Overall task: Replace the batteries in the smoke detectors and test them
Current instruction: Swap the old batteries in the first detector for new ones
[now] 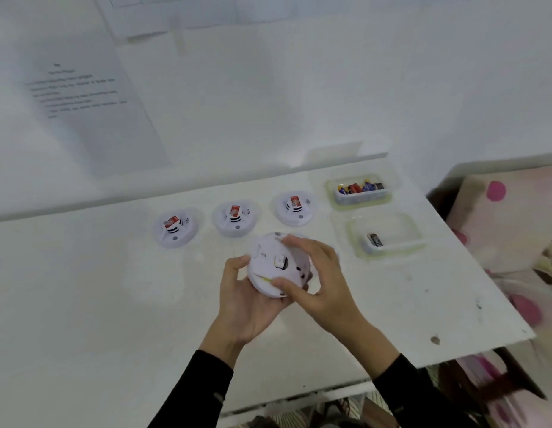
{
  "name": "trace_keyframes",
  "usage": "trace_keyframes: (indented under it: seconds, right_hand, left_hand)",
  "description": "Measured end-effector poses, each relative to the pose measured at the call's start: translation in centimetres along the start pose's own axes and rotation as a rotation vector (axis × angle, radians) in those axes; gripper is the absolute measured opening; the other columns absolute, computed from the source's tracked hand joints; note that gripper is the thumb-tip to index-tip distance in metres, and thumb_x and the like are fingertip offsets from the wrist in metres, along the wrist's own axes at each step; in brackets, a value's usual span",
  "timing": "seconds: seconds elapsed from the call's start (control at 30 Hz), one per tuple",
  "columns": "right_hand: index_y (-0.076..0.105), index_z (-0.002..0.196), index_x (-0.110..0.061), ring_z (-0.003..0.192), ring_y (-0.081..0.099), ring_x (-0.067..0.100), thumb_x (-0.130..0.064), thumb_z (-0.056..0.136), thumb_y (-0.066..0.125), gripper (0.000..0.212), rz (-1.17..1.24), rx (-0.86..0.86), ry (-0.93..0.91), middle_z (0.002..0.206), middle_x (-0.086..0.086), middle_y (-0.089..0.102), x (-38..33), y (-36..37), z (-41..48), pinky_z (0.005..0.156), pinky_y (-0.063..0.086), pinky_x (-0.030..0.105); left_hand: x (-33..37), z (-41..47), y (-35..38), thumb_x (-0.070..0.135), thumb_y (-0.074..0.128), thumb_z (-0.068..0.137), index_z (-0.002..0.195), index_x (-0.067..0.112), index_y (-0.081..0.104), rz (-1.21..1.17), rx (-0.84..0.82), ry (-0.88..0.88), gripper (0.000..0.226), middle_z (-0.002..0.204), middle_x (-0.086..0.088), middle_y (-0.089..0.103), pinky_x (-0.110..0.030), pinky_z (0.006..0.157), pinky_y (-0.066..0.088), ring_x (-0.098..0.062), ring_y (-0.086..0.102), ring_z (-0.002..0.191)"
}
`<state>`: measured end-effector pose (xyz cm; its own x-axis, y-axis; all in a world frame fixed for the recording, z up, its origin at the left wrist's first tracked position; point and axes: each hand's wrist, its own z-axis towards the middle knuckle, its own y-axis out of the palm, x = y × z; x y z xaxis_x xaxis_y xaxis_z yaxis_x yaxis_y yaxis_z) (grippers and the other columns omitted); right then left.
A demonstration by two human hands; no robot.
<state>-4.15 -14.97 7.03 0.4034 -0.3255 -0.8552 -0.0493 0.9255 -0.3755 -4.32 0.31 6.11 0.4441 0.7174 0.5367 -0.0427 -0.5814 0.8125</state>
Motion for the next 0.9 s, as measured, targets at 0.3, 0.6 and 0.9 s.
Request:
trace_keyframes:
  seconds: [0.3, 0.6, 0.9]
  right_hand:
    - [0.047, 0.132, -0.038, 0.127, 0.038, 0.011, -0.041, 0.074, 0.077, 0.065, -0.148, 0.014, -0.072, 0.129, -0.017, 0.053, 3.4, -7.6, 0.4, 0.098, 0.032, 0.009]
    - [0.051, 0.128, -0.028, 0.12, 0.043, 0.008, -0.025, 0.071, 0.082, 0.064, -0.139, -0.087, -0.107, 0.13, -0.02, 0.052, 5.8, -12.8, 1.1, 0.1, 0.035, 0.03]
    - [0.048, 0.128, -0.025, 0.118, 0.049, 0.02, -0.013, 0.072, 0.078, 0.065, 0.014, -0.045, -0.126, 0.125, -0.019, 0.049, 7.1, -15.9, 1.2, 0.097, 0.043, 0.025]
  left_hand:
    - [-5.0, 5.4, 4.8, 0.07, 0.036, 0.092, 0.145, 0.016, 0.049, 0.095, 0.131, 0.002, 0.077, 0.144, -0.021, 0.052, -0.046, 0.097, 0.054, -0.039, 0.054, 0.129]
    - [-8.1, 8.6, 7.9, 0.055, 0.029, 0.101, 0.144, 0.018, 0.049, 0.024, 0.111, 0.001, 0.061, 0.139, -0.019, 0.058, -0.043, 0.076, 0.06, -0.037, 0.058, 0.12]
    - [-8.1, 11.0, 6.9, 0.046, 0.032, 0.099, 0.147, 0.015, 0.046, 0.002, 0.189, 0.132, 0.058, 0.142, -0.02, 0.055, -0.051, 0.086, 0.056, -0.039, 0.058, 0.124]
